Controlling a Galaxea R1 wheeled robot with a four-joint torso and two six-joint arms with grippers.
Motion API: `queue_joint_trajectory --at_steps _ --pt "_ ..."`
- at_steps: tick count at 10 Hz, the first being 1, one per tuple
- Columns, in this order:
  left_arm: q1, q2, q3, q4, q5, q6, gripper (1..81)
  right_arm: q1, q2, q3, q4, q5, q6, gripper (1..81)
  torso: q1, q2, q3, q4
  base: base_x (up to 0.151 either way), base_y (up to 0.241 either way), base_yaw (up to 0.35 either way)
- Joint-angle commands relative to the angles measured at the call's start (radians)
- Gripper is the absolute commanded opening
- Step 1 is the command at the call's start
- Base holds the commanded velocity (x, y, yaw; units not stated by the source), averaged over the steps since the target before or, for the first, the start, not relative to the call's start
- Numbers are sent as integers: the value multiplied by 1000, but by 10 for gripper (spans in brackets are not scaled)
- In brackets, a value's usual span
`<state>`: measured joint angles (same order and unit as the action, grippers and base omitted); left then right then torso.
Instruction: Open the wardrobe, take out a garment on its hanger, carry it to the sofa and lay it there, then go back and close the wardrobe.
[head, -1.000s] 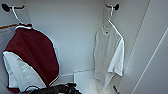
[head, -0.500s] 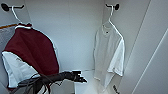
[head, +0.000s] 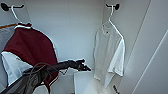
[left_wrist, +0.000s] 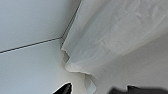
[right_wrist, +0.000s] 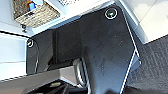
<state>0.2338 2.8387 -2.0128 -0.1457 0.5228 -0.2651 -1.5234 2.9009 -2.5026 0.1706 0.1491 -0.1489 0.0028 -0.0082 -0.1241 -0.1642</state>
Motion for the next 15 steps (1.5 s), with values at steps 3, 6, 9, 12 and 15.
queue_joint_trajectory --at_steps 3,6,9,12,15 --pt "-400 36 11 -17 -1 -271 811 19 -4 12 10 -16 2 811 0 0 0 0 0 0 0" --pt "-481 58 2 -54 -96 -417 811 13 -4 16 9 -14 2 811 0 0 0 0 0 0 0" --pt "-583 79 -3 -57 -170 -564 811 10 3 24 9 -16 2 811 1 0 0 0 0 0 0" --pt "-668 103 -41 -57 -203 -691 811 2 5 22 10 -16 2 811 1 0 0 0 0 0 0" --pt "-702 157 -112 -66 -245 -704 811 2 7 22 9 -16 3 811 1 0 0 0 0 0 0"
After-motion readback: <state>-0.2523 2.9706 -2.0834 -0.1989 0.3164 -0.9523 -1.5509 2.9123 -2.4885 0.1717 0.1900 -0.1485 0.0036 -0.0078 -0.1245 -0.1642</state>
